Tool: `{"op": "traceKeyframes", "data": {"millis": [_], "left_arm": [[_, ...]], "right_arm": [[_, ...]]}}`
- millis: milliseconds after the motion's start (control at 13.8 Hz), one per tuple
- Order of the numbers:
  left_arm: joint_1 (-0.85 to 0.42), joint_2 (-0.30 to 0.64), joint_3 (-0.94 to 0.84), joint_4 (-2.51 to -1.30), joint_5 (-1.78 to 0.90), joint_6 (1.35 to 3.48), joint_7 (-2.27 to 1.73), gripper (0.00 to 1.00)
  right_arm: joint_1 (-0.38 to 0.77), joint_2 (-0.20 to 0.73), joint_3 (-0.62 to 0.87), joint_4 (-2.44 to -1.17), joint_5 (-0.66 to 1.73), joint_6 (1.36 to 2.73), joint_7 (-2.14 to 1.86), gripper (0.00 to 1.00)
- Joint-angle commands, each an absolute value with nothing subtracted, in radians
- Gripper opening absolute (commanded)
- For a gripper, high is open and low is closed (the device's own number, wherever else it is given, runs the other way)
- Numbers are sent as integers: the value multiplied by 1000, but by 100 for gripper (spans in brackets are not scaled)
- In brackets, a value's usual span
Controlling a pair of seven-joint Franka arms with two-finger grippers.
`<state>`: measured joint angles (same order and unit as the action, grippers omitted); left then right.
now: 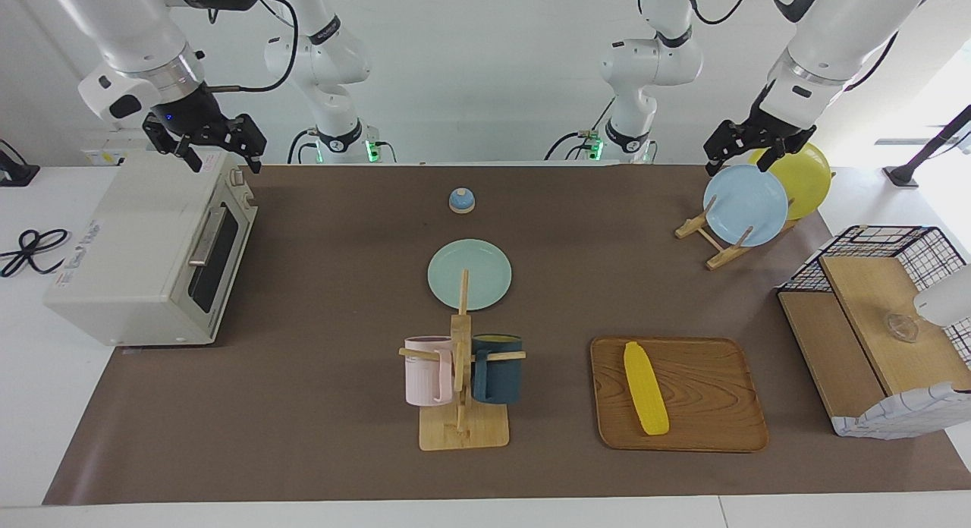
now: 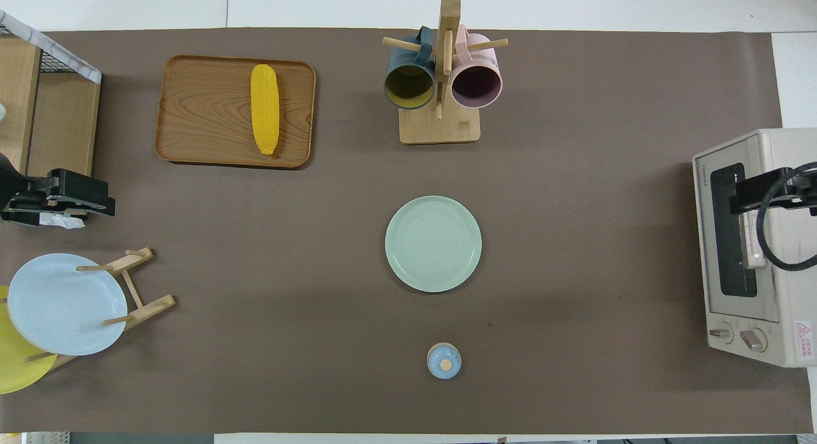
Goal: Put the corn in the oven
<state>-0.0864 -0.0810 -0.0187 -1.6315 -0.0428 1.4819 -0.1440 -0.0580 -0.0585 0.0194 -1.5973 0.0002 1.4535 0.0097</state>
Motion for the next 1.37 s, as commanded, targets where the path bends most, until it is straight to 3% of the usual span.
{"op": "traceKeyframes", "data": {"millis": [0, 217, 289, 362, 434, 506, 1012, 1302], "left_arm": [[-77, -89, -20, -1632, -51, 1494, -153, 100], [-75, -87, -21, -1641, -52, 1529, -152, 100], [-77, -87, -21, -1646, -54, 1551, -153, 100], [-81, -80, -21, -1655, -57, 1571, -153, 100], [-87, -71, -21, -1657, -60, 1594, -153, 100], [-89, -57, -23, -1657, -73, 1615, -153, 100], [-126, 81, -31, -1626, -117, 1726, -155, 100], [-158, 243, -31, -1511, -123, 1735, -160, 100]], "right_arm": [[-61, -71, 26, -1605, 20, 1462, 12, 100], [-61, -75, 41, -1626, 20, 1471, -14, 100], [-63, -83, 44, -1640, 20, 1485, -14, 73], [-63, -86, 48, -1652, 18, 1492, -14, 34], [-61, -87, 51, -1669, 17, 1496, -20, 12], [-63, -87, 49, -1687, 2, 1500, -52, 0], [-81, -155, 37, -1919, -184, 1725, -225, 0], [-121, -158, 35, -2026, -227, 1822, -181, 0]]}}
